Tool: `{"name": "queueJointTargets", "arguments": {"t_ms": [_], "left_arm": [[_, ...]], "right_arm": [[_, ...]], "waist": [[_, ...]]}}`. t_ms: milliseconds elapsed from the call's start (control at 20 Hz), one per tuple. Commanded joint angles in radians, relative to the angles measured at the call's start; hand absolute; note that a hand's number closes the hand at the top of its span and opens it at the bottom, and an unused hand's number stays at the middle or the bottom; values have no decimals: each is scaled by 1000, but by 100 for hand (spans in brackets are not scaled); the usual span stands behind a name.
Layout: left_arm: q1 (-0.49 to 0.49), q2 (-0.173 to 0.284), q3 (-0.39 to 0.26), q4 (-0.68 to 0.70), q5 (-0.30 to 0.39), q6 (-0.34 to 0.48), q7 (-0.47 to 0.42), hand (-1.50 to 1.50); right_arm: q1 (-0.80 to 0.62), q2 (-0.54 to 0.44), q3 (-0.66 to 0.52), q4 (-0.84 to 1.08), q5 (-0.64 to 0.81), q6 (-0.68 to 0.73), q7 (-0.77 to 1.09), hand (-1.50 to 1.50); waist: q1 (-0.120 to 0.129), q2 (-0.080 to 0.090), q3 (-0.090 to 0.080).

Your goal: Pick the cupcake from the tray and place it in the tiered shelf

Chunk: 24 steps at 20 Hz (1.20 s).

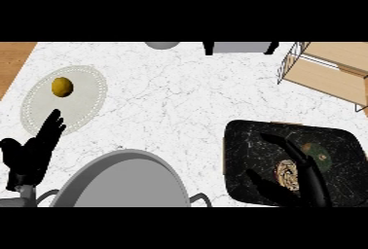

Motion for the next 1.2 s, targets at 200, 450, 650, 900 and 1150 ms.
{"name": "queueJointTargets", "arguments": {"t_ms": [200, 450, 650, 900, 1150], "left_arm": [[69, -1, 13, -41, 9, -10, 13, 0], [49, 18, 19, -43, 5, -26, 18, 0], [30, 3, 18, -21, 0, -21, 5, 0], [26, -3, 10, -15, 0, -37, 10, 0], [31, -5, 26, -50, -5, -39, 31, 0]], "right_arm": [[217, -171, 41, -218, 386, -132, 251, -150], [250, -283, 40, -372, 595, 36, 582, -150], [197, -411, 32, -422, 585, 304, 724, -150], [116, -418, 141, -491, 660, 578, 947, -150], [8, -357, 161, -483, 679, 765, 1034, -150]], "waist": [[-10, -1, -3], [-9, 2, -6], [13, 10, -5], [32, 12, -3], [23, 9, 0]]}}
